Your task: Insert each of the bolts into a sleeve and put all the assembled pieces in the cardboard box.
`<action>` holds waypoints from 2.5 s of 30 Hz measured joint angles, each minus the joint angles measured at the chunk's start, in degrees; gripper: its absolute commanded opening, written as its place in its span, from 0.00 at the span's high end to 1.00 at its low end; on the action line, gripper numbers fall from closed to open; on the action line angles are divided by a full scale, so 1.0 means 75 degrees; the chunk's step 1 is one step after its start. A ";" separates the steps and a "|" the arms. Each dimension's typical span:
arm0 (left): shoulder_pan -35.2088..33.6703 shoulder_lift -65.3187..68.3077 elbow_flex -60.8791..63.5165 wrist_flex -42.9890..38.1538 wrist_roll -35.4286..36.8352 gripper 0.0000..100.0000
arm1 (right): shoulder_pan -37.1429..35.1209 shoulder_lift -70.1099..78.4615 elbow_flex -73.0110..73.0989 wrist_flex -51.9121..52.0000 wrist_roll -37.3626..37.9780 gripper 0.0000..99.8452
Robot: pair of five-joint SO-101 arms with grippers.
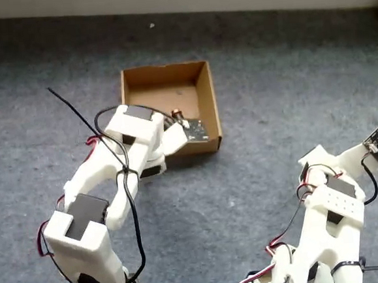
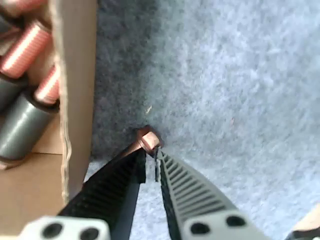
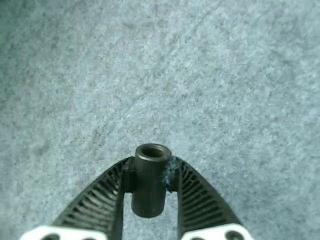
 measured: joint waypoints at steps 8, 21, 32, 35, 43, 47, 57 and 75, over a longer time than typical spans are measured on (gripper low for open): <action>0.0305 -0.0656 -0.0270 0.0012 0.1207 0.90 | 0.0000 0.0000 0.0000 0.0000 0.0000 0.99; -0.0141 -0.1371 -0.0305 0.0586 0.0234 0.89 | -0.0012 0.0000 0.0000 0.0000 0.0000 0.99; -0.0363 -0.0012 -0.0340 -0.0832 -0.0434 0.85 | 0.0000 0.0000 0.0000 0.0000 0.0000 0.99; -0.0516 0.0000 -0.0457 -0.0914 -0.0434 0.85 | -0.0023 0.0000 0.0000 0.0000 0.0000 0.99; -0.0692 0.0035 -0.1090 -0.0949 -0.0445 0.85 | -0.0023 0.0000 0.0000 0.0000 0.0000 0.99; -0.0774 0.0129 -0.1336 -0.0949 -0.0445 0.85 | -0.0023 0.0000 0.0000 0.0000 0.0000 0.99; -0.0903 0.1184 -0.1922 -0.0949 -0.0445 0.85 | -0.0023 0.0000 0.0000 0.0000 0.0000 0.99; -0.0586 0.1008 -0.2262 0.0563 0.0258 0.99 | -0.0023 0.0000 0.0000 0.0000 0.0000 0.99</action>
